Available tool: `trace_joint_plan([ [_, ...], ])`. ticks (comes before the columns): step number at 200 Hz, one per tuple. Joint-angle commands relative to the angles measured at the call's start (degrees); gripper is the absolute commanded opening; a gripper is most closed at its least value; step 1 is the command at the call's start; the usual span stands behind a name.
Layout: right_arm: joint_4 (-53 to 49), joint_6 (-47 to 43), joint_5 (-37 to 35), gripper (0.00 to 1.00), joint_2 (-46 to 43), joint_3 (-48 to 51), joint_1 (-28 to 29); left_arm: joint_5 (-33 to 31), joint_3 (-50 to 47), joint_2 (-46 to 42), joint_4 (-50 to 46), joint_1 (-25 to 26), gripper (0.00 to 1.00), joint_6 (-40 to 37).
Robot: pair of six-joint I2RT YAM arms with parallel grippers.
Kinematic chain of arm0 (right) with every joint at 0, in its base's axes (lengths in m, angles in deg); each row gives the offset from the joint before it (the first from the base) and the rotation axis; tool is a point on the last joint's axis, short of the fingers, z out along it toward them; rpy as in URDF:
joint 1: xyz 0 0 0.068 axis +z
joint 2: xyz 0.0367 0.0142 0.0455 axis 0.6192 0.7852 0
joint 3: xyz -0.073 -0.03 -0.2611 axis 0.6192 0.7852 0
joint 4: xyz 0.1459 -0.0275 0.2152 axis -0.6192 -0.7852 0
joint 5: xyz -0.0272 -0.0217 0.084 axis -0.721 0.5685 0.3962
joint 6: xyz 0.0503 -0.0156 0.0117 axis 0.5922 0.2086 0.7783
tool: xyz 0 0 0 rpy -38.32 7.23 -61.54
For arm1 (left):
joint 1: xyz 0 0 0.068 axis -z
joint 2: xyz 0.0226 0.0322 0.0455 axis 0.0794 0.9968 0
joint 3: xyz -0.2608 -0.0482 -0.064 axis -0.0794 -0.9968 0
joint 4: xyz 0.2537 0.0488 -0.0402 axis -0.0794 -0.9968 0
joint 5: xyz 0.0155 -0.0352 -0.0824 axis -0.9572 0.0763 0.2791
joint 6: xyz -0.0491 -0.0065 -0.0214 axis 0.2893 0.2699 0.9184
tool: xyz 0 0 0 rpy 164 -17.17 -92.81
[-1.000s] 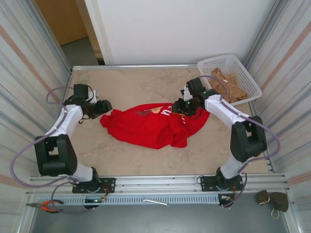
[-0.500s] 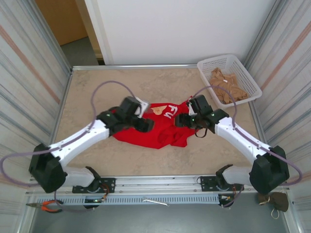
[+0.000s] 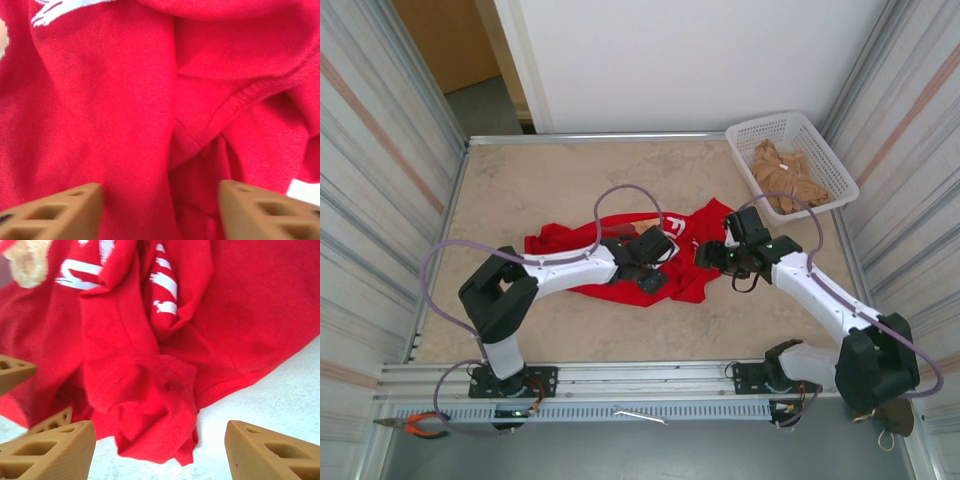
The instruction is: Fold the inside-out t-shirt
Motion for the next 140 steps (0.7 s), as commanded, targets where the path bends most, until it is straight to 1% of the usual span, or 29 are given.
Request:
trace_joint_plan([
  [1, 0.4, 3.0, 2.3, 0.66, -2.9, 0.6, 0.7, -0.9, 1.8, 1.1, 0.3, -2.7, 0.40, -0.6],
  [9, 0.7, 3.7, 2.5, 0.65, -3.5, 0.5, 1.4, 0.2, 1.9, 1.1, 0.3, -3.7, 0.30, -0.4],
  [20, 1.4, 4.9, 3.0, 0.64, -4.1, 0.5, 2.4, 1.9, 2.2, 0.7, 0.2, -5.1, 0.09, 0.0],
  [26, 2.1, 5.6, 3.2, 0.64, -4.3, 0.5, 3.2, 3.4, 2.2, 0.1, 0.2, -6.0, 0.00, 0.4],
  [51, 5.1, 8.3, 2.3, 0.62, -4.1, 0.2, 7.7, 10.1, 0.6, -6.2, 2.3, -9.2, 0.00, 2.1],
  [65, 6.2, 9.3, 0.9, 0.62, -3.2, -0.2, 10.1, 15.3, -1.0, -10.8, 4.4, -11.2, 0.00, 3.6],
  [95, 10.0, 9.9, -0.1, 0.62, -0.1, -0.2, 11.9, 23.1, -6.1, -19.8, 11.1, -14.3, 0.00, 6.7],
  [112, 12.4, 9.0, -0.4, 0.63, 2.1, -0.6, 12.5, 24.7, -7.5, -22.5, 12.2, -14.8, 0.00, 7.3],
  [140, 14.0, 7.8, -1.7, 0.64, 5.4, -2.8, 13.3, 26.7, -9.2, -24.2, 13.3, -15.0, 0.00, 7.4],
])
